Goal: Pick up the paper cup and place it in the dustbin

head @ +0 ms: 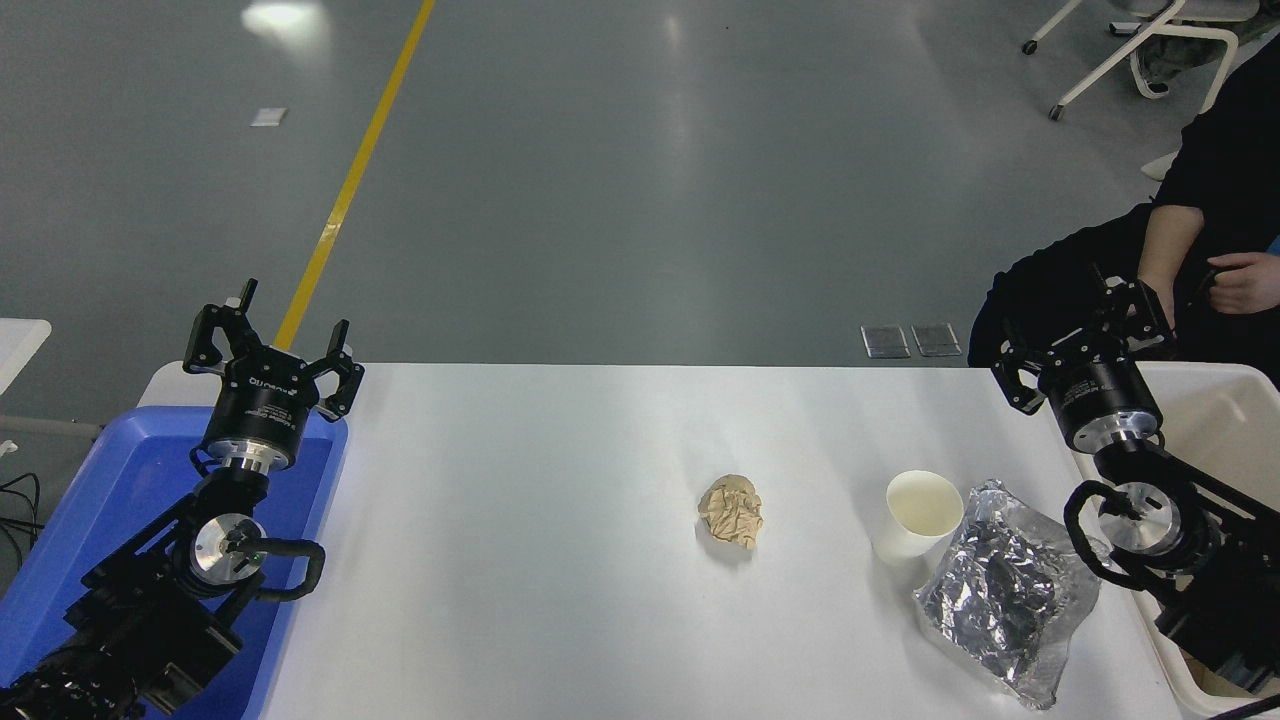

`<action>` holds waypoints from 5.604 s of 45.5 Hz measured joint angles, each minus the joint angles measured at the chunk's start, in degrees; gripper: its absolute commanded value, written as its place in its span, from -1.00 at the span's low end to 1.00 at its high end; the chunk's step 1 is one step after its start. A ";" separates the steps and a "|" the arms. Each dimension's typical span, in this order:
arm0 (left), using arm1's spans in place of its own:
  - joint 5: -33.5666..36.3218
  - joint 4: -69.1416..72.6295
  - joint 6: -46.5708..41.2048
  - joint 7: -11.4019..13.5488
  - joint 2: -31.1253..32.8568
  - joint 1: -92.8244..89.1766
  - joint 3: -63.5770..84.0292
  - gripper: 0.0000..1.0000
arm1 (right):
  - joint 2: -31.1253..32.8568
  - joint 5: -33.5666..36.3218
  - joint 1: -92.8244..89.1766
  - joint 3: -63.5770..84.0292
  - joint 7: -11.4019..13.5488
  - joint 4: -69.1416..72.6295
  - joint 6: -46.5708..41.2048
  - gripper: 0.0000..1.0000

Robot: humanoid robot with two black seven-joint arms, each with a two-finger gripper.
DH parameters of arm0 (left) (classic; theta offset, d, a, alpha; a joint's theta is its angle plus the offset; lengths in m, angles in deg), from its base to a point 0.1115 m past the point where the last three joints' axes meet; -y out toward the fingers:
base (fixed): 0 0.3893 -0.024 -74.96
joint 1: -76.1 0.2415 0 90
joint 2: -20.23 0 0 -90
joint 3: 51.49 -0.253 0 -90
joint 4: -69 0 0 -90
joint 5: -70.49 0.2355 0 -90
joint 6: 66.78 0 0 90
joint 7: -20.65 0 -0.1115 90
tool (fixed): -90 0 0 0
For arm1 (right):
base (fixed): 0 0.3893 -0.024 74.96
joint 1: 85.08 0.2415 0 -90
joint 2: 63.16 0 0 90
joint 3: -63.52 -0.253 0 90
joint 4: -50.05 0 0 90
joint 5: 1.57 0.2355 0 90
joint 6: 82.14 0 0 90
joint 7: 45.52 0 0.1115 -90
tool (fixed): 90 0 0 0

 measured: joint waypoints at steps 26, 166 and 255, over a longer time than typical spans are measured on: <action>0.00 0.00 0.00 0.00 -0.01 0.00 0.04 0.96 | 0.09 -0.05 4.53 4.95 0.00 -2.47 0.18 1.00; 0.00 0.00 0.03 0.01 0.06 0.02 0.08 0.96 | -20.58 -15.26 76.10 115.17 24.17 34.70 -12.36 1.00; 0.00 0.00 0.00 0.00 0.06 0.09 0.16 0.96 | -21.22 -16.73 50.15 116.94 20.02 15.72 4.13 -1.00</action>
